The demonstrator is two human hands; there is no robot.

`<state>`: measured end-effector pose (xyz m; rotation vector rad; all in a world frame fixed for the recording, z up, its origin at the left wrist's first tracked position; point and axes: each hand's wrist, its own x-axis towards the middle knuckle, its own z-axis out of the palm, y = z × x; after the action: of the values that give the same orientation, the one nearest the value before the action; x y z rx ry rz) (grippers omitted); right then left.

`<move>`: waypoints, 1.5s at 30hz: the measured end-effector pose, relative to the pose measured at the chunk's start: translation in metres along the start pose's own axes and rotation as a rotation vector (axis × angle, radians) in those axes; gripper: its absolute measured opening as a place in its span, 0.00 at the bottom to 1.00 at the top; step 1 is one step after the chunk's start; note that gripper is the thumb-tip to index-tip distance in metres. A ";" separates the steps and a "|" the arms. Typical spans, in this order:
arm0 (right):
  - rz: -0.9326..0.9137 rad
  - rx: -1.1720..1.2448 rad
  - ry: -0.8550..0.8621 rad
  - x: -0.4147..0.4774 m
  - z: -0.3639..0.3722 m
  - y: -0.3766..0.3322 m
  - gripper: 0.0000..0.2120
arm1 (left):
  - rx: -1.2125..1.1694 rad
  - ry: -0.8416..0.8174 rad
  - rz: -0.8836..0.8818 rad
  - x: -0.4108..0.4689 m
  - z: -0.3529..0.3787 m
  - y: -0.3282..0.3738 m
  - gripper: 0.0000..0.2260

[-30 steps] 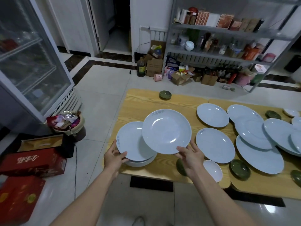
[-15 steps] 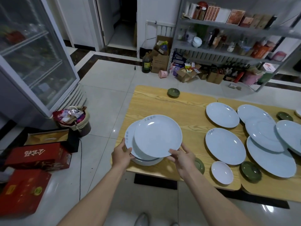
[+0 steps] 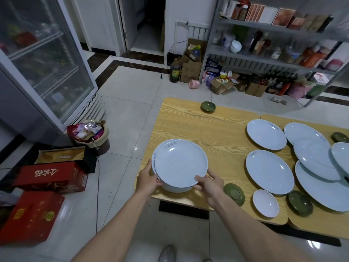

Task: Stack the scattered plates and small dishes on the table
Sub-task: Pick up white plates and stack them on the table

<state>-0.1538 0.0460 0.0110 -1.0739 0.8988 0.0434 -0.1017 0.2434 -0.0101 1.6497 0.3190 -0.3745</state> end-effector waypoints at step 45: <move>-0.597 -1.807 0.054 0.008 -0.192 -0.120 0.44 | 1.489 -0.241 0.671 -0.065 0.220 0.066 0.32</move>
<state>-0.2137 -0.1665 0.0622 -2.9831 0.3520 0.3777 -0.1456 0.0181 0.0563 2.9355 -0.9310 -0.2724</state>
